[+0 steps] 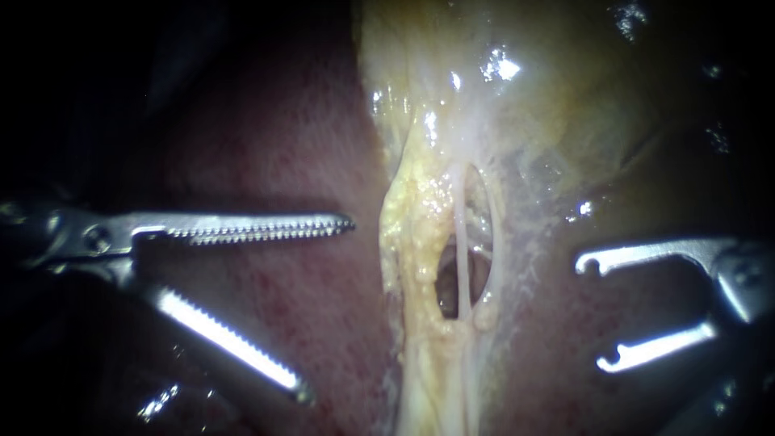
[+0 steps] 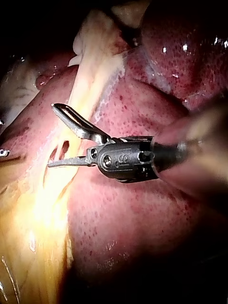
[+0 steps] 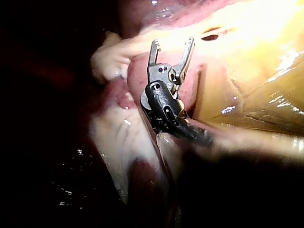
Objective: Grabbing gallbladder
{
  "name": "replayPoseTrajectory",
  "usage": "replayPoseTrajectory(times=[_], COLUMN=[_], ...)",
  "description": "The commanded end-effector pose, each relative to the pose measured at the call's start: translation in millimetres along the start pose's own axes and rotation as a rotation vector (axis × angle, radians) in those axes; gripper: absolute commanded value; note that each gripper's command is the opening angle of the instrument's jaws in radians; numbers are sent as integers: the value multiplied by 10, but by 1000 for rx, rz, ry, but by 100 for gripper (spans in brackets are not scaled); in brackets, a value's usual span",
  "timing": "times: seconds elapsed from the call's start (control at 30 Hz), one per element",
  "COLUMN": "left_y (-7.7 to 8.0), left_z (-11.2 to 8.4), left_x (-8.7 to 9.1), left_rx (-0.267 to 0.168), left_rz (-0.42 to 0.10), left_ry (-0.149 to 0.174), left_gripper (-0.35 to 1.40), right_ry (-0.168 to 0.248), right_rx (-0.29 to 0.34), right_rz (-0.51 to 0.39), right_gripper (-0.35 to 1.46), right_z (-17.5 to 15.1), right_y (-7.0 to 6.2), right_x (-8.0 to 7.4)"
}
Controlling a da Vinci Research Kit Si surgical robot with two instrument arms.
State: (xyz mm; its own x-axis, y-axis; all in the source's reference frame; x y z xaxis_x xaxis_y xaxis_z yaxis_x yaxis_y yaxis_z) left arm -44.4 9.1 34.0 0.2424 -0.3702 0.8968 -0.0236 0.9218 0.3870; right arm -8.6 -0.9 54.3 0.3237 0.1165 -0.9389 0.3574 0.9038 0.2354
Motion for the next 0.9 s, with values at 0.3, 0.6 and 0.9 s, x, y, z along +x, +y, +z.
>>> replayPoseTrajectory(times=[0.3,0.6,0.9], left_y=[15,36,60], left_z=[6,37,60], left_x=[-15,-10,-3], left_rx=[-195,-253,-285], left_rz=[-255,-341,-403], left_ry=[22,70,94], left_gripper=[73,59,47], right_ry=[0,-1,-1], right_rx=[1,-2,-1], right_rz=[-1,5,4], right_gripper=[56,56,56], right_z=[0,-1,-2], right_y=[-1,-1,-1], right_x=[0,0,0])
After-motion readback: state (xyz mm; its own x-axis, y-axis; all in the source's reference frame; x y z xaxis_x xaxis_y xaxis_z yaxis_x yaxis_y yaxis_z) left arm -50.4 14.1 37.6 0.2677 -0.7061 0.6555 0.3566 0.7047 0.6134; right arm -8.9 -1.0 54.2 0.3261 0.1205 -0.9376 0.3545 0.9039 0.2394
